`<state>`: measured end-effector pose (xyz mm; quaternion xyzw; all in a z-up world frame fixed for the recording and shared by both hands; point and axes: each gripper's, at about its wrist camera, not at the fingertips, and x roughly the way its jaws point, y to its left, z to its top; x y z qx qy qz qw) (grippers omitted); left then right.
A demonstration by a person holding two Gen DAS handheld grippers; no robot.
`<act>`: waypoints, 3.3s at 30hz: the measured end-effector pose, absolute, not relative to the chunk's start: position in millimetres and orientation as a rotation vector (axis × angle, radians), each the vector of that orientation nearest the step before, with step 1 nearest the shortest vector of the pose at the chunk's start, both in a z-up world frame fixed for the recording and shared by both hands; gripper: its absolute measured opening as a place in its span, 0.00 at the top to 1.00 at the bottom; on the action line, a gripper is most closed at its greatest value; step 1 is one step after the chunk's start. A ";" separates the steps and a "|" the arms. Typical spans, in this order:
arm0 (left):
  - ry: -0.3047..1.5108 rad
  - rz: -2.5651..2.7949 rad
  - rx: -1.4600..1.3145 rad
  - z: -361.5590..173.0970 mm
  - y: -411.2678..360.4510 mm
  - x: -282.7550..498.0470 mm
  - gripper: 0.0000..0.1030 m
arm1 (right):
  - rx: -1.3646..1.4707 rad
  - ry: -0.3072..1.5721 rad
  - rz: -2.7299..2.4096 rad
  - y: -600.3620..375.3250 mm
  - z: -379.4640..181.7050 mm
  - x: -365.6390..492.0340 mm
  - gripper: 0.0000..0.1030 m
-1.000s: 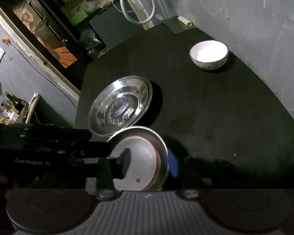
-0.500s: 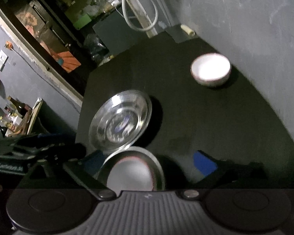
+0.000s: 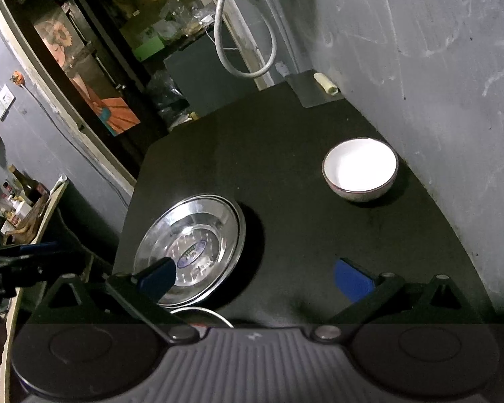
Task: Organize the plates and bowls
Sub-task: 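Move both grippers to the rim of the second white red-rimmed bowl, then close both grippers on the white bowl rim and lift it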
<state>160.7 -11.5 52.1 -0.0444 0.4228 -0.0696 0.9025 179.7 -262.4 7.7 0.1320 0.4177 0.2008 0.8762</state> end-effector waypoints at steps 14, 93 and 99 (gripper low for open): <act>0.844 -0.212 -0.056 34.3 -46.1 211.8 0.01 | 0.253 0.821 0.210 -283.5 0.9 181.3 0.00; 0.985 -0.499 -0.007 -46.6 -160.7 371.9 0.90 | 0.395 0.840 0.059 -311.5 -64.1 289.9 0.78; 0.962 -0.499 -0.021 -36.7 -151.2 361.1 0.90 | 0.398 0.815 0.085 -308.0 -52.9 279.4 0.78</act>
